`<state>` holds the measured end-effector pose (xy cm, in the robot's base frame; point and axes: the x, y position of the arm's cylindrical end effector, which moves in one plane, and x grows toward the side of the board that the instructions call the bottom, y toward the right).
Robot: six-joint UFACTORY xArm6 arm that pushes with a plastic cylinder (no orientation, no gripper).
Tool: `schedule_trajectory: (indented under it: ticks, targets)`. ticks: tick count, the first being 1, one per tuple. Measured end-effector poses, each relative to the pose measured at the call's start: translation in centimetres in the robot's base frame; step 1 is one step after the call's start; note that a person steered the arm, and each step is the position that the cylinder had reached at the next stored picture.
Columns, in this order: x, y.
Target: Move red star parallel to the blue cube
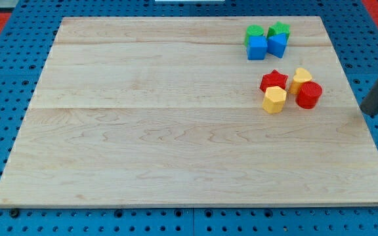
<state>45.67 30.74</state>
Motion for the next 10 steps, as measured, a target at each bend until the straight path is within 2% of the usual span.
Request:
schedule_trajectory:
  ticks: [2, 3, 4, 5, 6, 7, 8, 10]
  targets:
    - [-0.9, -0.1]
    - [-4.4, 1.7]
    - [-7.8, -5.1]
    - [-4.5, -17.5]
    - [-5.5, -26.4]
    - [-6.4, -26.3]
    - [-8.7, -23.2]
    - [-10.6, -25.8]
